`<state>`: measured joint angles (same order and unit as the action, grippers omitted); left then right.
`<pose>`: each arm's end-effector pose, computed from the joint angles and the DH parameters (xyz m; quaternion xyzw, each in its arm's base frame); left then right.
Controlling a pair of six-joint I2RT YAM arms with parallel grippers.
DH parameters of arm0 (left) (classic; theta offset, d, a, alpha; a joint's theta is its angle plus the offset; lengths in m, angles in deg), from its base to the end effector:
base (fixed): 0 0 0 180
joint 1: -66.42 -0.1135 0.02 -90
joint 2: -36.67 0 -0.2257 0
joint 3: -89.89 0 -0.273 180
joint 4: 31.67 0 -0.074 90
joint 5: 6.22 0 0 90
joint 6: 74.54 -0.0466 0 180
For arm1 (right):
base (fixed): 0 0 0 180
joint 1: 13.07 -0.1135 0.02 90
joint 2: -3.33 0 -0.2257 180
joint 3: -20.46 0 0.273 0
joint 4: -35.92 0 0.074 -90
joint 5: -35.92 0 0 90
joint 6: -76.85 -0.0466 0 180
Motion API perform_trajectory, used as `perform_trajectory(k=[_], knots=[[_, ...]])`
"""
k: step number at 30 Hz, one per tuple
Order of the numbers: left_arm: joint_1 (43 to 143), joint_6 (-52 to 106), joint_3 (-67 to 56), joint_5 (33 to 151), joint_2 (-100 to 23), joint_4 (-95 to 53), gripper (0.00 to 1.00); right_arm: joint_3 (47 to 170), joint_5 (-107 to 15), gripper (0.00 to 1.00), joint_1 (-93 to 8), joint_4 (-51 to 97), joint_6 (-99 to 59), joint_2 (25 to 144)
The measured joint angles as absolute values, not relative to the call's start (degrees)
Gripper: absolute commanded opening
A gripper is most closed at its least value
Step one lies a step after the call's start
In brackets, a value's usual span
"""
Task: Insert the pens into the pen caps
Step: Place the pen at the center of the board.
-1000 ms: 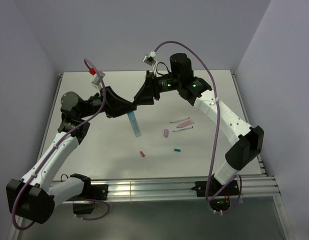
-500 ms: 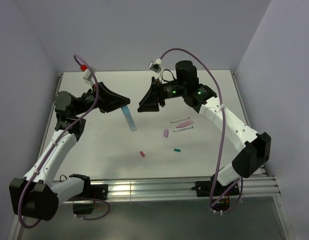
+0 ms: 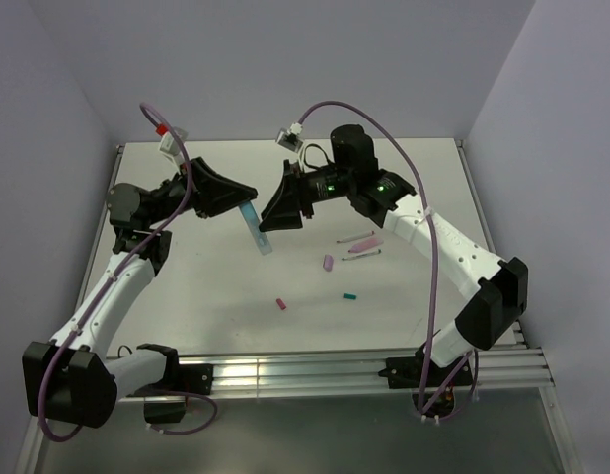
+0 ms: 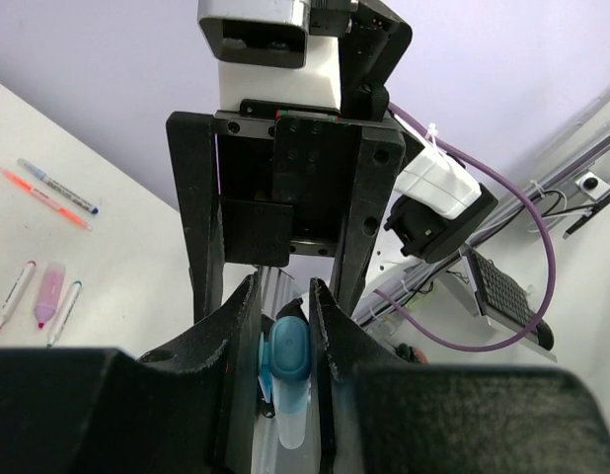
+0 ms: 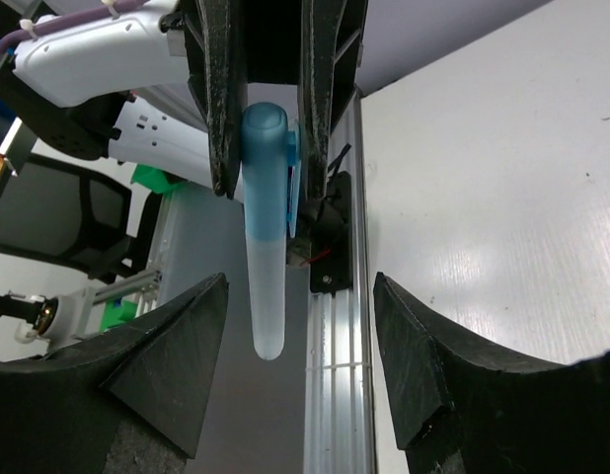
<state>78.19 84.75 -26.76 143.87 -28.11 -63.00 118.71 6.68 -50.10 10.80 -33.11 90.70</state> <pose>0.2669 -0.0969 0.3593 0.1714 0.5885 -0.6775 0.4066 0.2721 0.2562 0.3667 -0.4081 0.6273 0.6035 0.2751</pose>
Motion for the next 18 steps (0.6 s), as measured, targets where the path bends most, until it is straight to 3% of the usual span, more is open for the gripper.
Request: perform_trajectory(k=[3,7,14,17,18], knots=[[78.2,85.3,-27.6,143.7,-28.1,-64.4,0.0,119.5,6.6,0.66,-50.5,11.0,-33.5,91.2],[78.2,85.8,-28.8,143.3,-28.1,-65.3,0.0,120.0,6.7,0.54,-50.8,12.1,-34.6,91.7],[78.2,86.2,-29.1,142.1,-28.1,-66.4,0.0,120.2,6.9,0.53,-51.2,13.6,-36.5,92.5],[78.2,86.7,-29.2,141.6,-28.1,-66.9,0.0,120.2,6.9,0.48,-51.3,13.8,-36.8,92.8],[78.2,86.9,-29.3,141.4,-28.2,-67.4,0.0,120.2,6.9,0.41,-51.4,13.8,-36.9,92.8]])
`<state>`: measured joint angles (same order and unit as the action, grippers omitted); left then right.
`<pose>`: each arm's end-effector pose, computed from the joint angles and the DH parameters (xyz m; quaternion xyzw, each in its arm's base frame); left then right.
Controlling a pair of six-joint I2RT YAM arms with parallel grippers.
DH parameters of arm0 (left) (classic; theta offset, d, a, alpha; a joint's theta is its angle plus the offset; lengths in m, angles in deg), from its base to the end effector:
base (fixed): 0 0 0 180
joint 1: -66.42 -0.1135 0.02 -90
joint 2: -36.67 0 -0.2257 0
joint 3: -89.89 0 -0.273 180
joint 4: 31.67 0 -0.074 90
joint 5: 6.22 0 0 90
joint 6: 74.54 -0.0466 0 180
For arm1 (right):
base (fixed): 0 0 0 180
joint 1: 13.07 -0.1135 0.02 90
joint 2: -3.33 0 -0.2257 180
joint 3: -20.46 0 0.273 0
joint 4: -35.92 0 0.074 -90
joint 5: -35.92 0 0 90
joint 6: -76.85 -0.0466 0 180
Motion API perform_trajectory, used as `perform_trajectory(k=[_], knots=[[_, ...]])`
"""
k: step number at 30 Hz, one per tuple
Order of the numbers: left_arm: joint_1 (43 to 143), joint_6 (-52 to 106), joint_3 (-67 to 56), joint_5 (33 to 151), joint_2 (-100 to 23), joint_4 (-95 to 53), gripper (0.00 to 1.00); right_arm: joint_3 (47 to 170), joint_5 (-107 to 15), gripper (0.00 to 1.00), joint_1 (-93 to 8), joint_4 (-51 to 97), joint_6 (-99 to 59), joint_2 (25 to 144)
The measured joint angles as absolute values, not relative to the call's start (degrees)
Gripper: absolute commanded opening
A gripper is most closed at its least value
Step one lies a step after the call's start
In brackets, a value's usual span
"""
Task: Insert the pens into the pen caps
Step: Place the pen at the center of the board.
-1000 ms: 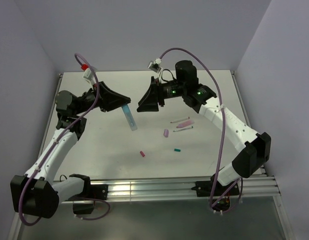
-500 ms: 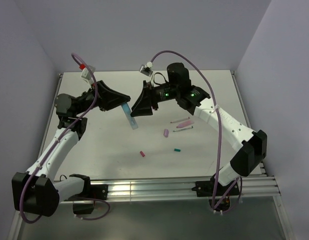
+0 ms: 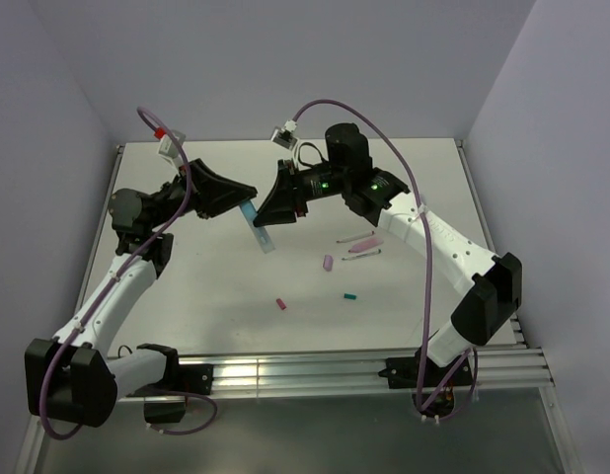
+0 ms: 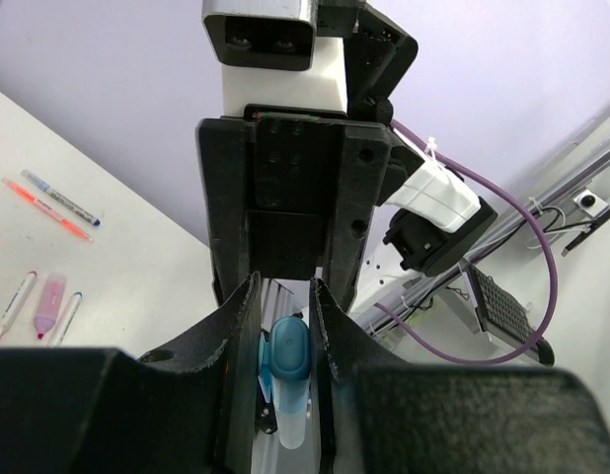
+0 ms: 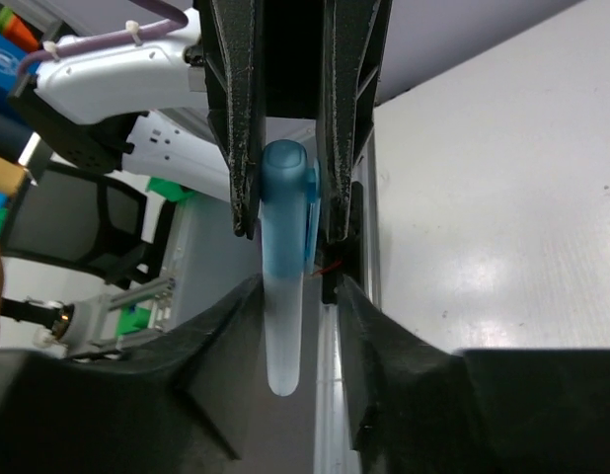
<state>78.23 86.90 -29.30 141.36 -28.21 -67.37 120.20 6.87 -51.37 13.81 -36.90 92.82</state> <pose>0.2668 -0.0960 0.3504 0.1523 0.5798 -0.6838 0.4159 0.2739 0.2682 0.3679 -0.4018 0.6233 0.6174 0.2625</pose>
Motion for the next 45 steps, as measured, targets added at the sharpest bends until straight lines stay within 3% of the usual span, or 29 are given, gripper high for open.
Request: perform_trajectory(k=[6,10,11,13,15,17,18,19,20,22,23,24,25,29,33,38,45], knots=[[78.2,87.3,-29.7,140.7,-28.6,-68.1,0.0,120.3,7.0,0.33,-51.5,14.3,-37.6,92.8],[78.2,87.3,-29.8,140.3,-28.6,-68.1,0.0,120.3,7.6,0.42,-51.5,14.8,-38.4,93.0],[78.2,87.3,-29.8,140.2,-28.6,-68.1,0.0,120.3,7.8,0.35,-51.5,15.1,-38.6,93.2],[78.2,87.4,-29.9,139.9,-28.6,-68.3,0.0,120.5,8.2,0.34,-51.5,15.3,-38.9,93.6],[78.2,87.6,-29.9,139.7,-28.6,-68.6,0.0,120.5,8.3,0.14,-51.5,15.6,-38.9,93.9],[78.2,87.7,-30.0,139.6,-28.7,-68.9,0.01,120.6,8.5,0.0,-51.5,15.6,-39.4,94.0],[78.2,87.7,-30.0,139.6,-28.7,-69.1,0.04,120.6,8.5,0.0,-51.5,15.6,-39.3,94.0],[78.2,87.8,-30.0,139.6,-28.7,-69.1,0.12,120.6,8.5,0.0,-51.5,15.6,-39.4,94.0],[78.2,87.7,-30.0,139.6,-28.7,-69.1,0.32,120.6,8.5,0.0,-51.5,15.7,-39.3,94.0],[78.2,87.4,-30.0,139.4,-28.7,-68.7,0.45,120.6,8.6,0.0,-51.5,15.7,-39.2,94.0],[78.2,86.9,-29.9,139.4,-28.7,-68.1,0.77,120.6,8.5,0.0,-51.4,15.7,-39.0,94.0],[78.2,86.0,-29.9,139.4,-28.7,-67.3,0.95,120.5,8.5,0.0,-51.3,15.6,-38.8,93.9],[78.1,85.1,-29.8,139.4,-28.7,-65.8,0.99,120.3,8.4,0.0,-51.0,15.4,-38.4,93.8],[76.1,80.1,-27.5,140.1,-28.7,-56.8,0.99,117.7,5.9,0.0,-48.0,10.2,-33.0,91.6],[71.7,65.1,-16.6,139.2,-29.7,-35.9,0.99,116.0,0.0,0.0,-39.1,-1.4,-22.5,88.9],[71.0,46.7,-6.6,131.3,-29.9,-16.8,1.0,115.9,-15.0,0.0,-27.1,-14.5,-9.8,87.8],[71.0,36.3,-5.3,118.1,-31.8,-3.3,0.99,117.7,-33.2,0.0,-16.0,-24.3,-0.7,95.3]])
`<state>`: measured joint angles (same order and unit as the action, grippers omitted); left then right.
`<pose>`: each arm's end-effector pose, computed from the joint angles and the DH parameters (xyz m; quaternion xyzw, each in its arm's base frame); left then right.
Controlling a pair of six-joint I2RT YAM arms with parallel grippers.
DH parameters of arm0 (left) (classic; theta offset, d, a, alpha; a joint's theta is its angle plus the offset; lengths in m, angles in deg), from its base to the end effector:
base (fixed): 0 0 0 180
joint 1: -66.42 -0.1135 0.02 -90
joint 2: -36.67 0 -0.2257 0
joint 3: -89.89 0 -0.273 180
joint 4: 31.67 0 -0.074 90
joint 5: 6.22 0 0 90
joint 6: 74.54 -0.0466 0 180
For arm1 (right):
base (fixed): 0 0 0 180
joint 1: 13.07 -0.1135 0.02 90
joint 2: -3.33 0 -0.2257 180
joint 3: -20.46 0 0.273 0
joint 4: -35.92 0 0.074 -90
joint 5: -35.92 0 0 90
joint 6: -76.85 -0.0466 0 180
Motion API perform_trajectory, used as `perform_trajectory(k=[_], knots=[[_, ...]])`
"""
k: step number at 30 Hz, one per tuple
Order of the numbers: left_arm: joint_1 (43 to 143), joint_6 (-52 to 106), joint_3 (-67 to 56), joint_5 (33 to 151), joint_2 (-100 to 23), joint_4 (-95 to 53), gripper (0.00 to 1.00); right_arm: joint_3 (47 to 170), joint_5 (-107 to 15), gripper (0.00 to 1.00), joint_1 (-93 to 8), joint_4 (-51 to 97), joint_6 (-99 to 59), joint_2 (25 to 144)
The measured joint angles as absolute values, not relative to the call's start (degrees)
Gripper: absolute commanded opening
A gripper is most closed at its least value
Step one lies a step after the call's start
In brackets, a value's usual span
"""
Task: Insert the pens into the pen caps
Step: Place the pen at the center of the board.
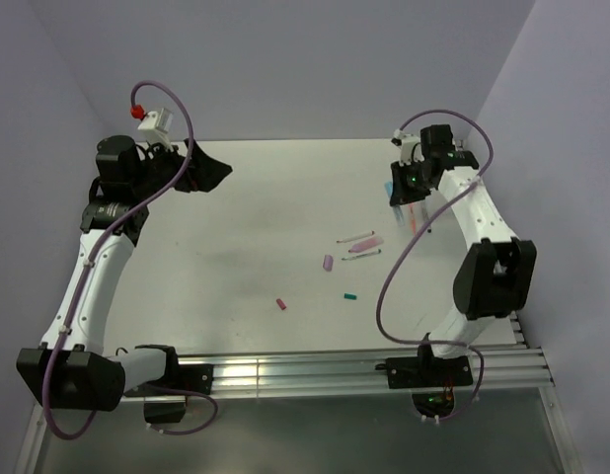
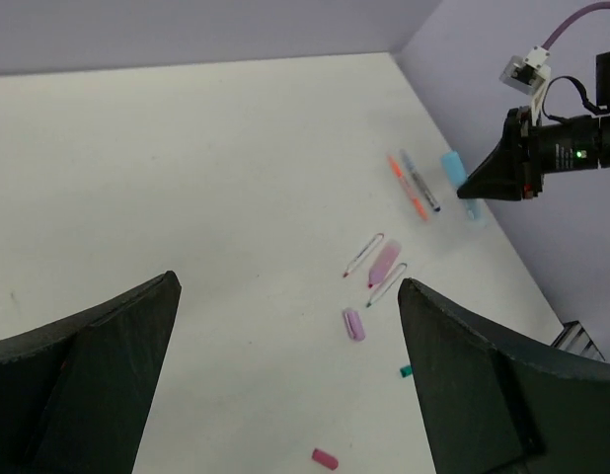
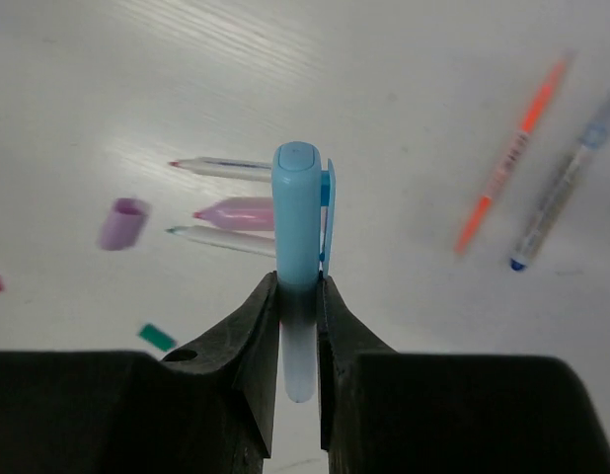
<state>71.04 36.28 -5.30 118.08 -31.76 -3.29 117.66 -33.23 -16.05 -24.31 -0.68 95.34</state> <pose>0.3059 -0.0511 0.3770 0.0791 0.7613 -0.3559 0.5361 0.3658 0.0357 0.2674 -0.1800 0.9223 0.1476 0.3087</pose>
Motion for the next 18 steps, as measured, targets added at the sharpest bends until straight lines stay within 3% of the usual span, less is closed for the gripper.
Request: perform_trajectory(k=[10,18], knots=[[71.0,37.4,-9.1,116.9,-32.1,-1.8,0.99,128.2,-44.6,0.0,-13.2,-27.8,1.3,116.1],[71.0,37.6,-9.1,116.9,-32.3,-1.9,1.0,133.0,-47.3,0.0,-12.2,-27.8,-0.4,122.7]])
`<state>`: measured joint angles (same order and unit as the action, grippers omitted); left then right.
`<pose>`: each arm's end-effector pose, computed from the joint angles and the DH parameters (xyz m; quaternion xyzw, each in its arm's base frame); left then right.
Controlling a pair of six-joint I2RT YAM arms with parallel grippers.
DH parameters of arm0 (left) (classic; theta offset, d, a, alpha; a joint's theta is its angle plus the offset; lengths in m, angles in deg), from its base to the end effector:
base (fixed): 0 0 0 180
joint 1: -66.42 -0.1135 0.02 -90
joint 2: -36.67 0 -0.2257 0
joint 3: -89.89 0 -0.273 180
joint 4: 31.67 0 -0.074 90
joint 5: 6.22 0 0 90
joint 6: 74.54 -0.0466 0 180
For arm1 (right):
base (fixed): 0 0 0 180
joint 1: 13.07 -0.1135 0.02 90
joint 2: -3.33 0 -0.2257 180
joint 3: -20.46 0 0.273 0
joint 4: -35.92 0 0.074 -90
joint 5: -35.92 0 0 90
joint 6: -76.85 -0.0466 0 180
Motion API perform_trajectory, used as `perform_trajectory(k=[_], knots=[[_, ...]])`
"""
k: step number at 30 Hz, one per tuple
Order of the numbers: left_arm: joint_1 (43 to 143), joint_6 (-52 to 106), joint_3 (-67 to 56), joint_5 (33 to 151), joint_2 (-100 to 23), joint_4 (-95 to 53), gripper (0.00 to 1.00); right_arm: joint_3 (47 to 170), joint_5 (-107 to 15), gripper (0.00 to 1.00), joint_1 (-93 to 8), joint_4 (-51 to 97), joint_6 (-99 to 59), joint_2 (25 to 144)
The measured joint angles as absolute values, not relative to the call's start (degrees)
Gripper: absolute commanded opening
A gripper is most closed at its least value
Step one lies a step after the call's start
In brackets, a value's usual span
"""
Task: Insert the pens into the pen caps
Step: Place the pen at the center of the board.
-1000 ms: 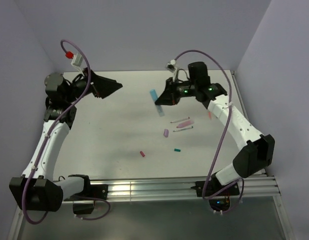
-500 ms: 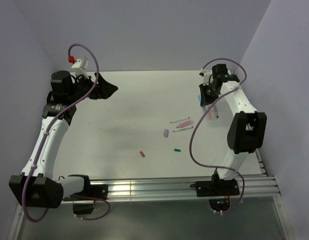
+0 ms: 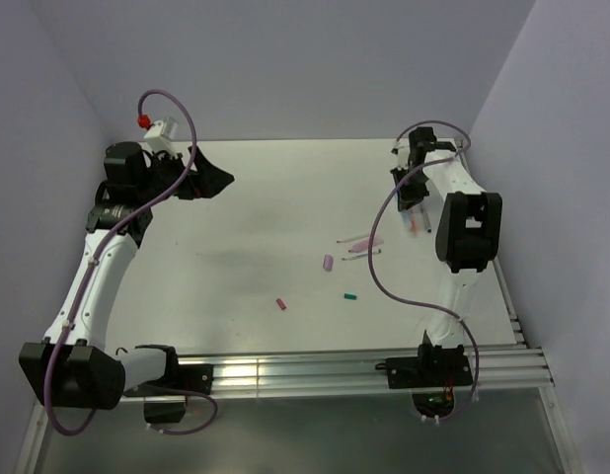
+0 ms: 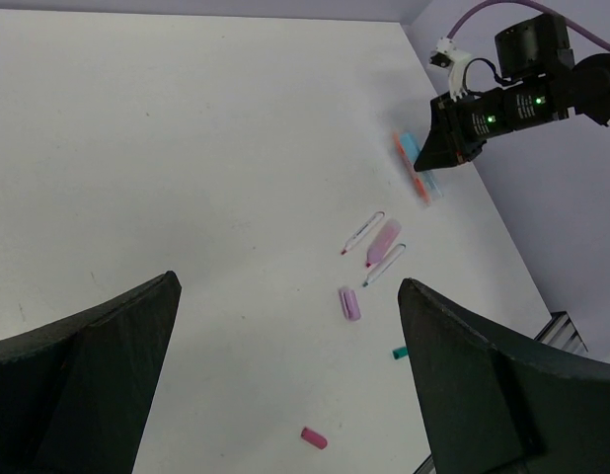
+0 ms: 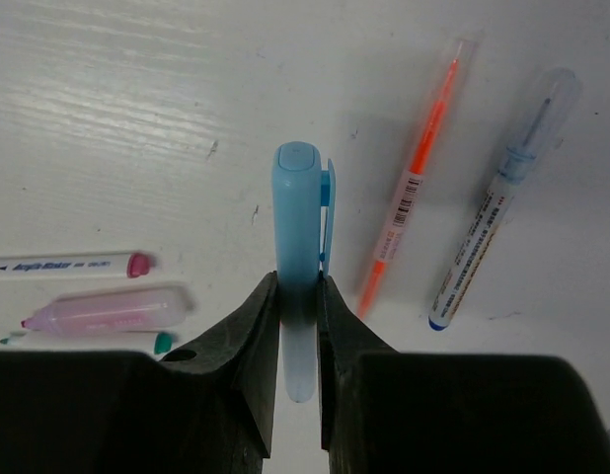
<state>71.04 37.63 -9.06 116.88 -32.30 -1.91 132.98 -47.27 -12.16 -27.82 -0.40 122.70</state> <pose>0.3106 -0.0506 0.3470 0.0480 0.7905 -0.3548 0.4969 0.4417 -0.0015 0.1642 -0.1114 0.9777 0.0381 0.1740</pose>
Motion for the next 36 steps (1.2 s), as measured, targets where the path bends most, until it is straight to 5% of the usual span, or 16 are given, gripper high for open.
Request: perform_trajectory(k=[9,20,36], knots=[[71.0,37.3,-9.1,116.9,-33.0,-1.4,0.99,133.0,-49.9,0.03,-11.7,-27.7,-0.9,127.2],[71.0,35.6,-8.9,116.9,-34.4,0.0,0.99,133.1,-51.7,0.36,-10.5,-27.3,0.1,127.3],[71.0,30.0,-7.6,120.0,-35.2,2.8,1.0,133.1,-48.1,0.42,-10.3,-27.6,5.3,121.2]])
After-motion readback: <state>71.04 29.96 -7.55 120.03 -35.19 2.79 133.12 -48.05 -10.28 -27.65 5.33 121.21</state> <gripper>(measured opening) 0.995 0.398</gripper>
